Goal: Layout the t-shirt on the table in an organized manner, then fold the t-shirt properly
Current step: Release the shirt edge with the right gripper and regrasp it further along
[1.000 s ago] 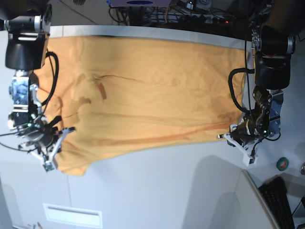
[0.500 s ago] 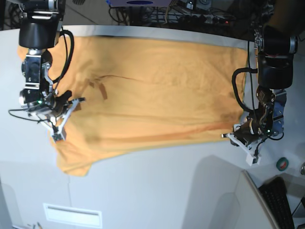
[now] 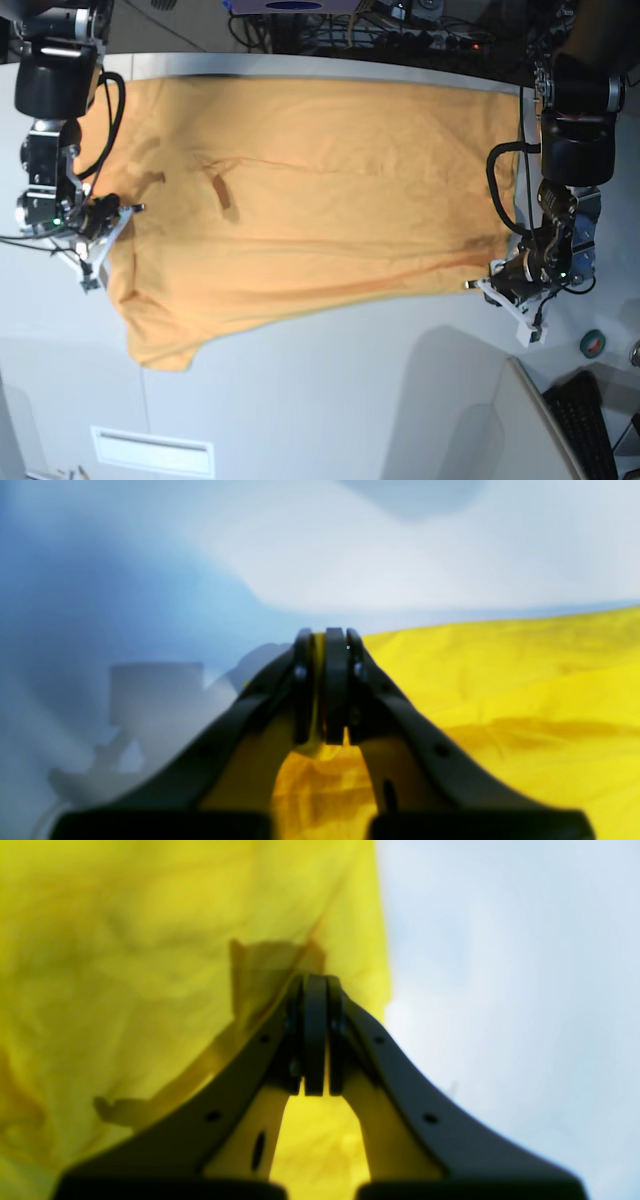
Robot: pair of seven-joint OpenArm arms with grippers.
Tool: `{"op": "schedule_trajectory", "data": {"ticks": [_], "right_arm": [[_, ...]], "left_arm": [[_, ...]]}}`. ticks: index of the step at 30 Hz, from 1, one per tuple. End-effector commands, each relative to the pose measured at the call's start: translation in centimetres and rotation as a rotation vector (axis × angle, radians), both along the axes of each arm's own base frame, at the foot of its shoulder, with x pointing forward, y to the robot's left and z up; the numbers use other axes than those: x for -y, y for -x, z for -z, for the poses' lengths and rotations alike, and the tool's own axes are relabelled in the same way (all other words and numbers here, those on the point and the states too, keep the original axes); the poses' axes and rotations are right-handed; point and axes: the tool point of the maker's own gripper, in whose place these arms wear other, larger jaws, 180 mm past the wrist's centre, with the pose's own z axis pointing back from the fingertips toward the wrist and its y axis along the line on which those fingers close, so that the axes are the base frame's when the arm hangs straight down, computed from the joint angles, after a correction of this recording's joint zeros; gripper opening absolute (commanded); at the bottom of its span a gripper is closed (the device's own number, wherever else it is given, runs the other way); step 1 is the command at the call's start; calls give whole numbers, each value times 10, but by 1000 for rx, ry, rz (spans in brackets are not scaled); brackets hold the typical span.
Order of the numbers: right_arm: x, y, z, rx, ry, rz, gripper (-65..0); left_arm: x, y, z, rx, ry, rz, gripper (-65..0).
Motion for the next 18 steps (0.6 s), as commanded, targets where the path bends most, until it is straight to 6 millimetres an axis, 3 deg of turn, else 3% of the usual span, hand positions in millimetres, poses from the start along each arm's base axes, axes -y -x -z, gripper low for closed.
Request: {"op": "schedule_trajectory", "data": {"ticks": [1, 6, 8, 14, 18], "right_arm": [[11, -21, -15, 65, 8, 8, -650], [28, -45, -27, 130, 17, 18, -650], [30, -50, -41, 154, 40, 12, -650], [16, -17, -49, 110, 82, -14, -630], [11, 4, -37, 79, 80, -27, -291]], "left_arm": [[-8, -16, -20, 60, -12, -5, -650], [-8, -16, -20, 60, -12, -5, -650], [-9, -16, -20, 59, -11, -6, -650], [-9, -16, -20, 59, -11, -6, -650], [-9, -16, -20, 59, -11, -6, -650]]}}
